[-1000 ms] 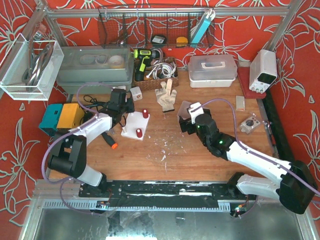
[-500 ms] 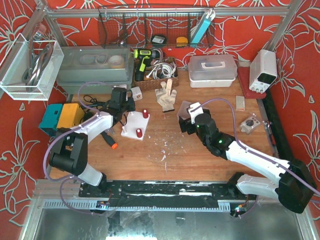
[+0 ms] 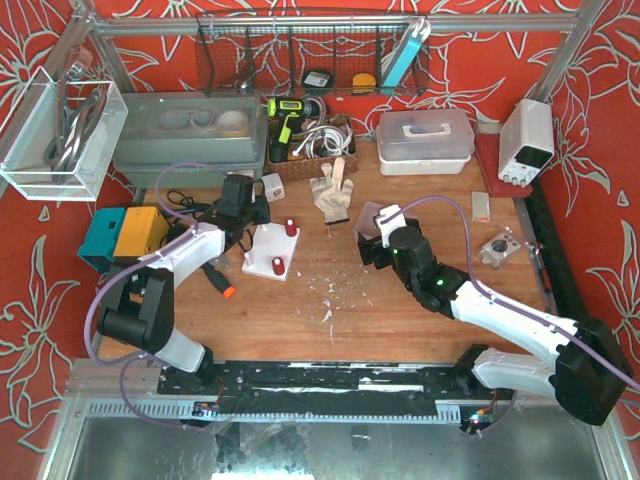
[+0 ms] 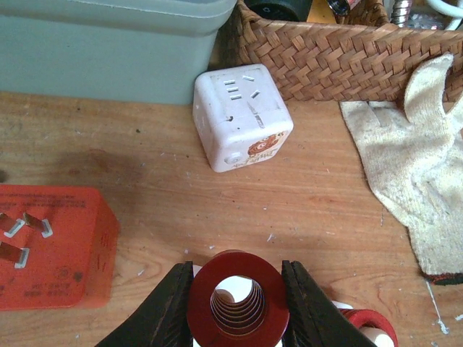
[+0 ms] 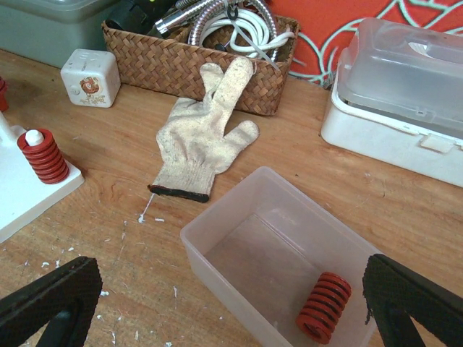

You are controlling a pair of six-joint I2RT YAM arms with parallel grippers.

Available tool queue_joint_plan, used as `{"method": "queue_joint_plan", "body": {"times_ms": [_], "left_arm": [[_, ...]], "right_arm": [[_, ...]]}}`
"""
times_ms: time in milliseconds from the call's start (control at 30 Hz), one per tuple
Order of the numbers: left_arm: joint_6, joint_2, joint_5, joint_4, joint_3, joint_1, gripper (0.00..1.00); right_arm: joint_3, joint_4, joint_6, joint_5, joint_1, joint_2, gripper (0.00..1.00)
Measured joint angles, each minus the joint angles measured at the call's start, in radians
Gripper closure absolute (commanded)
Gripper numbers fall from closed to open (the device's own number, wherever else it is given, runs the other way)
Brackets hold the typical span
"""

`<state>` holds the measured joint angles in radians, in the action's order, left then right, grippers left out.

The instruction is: Install the large spring

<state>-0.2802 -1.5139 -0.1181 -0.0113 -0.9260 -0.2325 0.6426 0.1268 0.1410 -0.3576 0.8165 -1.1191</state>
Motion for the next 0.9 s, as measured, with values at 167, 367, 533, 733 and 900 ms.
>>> {"method": "queue_joint_plan", "body": {"times_ms": [167, 367, 533, 733, 900], "left_arm": [[0.005, 0.001, -0.009, -0.004, 0.0, 0.0, 1.0], [0.008, 0.001, -0.011, -0.005, 0.0, 0.0, 1.0], [0.008, 0.001, -0.01, -0.01, 0.0, 0.0, 1.0], [0.01, 0.005, -0.006, -0.016, 0.0, 0.0, 1.0], [0.011, 0.013, 0.008, -0.034, 0.0, -0.001, 1.0]], "right_arm": [[0.0, 0.0, 0.0, 0.0, -0.004, 0.0, 0.01], [0.0, 0.0, 0.001, 0.0, -0.006, 0.0, 0.01], [0.0, 0.0, 0.002, 0.007, -0.007, 0.0, 0.01], [0.0, 0.0, 0.003, 0.019, -0.011, -0.004, 0.01], [0.0, 0.0, 0.004, 0.021, -0.013, -0.008, 0.01]]}}
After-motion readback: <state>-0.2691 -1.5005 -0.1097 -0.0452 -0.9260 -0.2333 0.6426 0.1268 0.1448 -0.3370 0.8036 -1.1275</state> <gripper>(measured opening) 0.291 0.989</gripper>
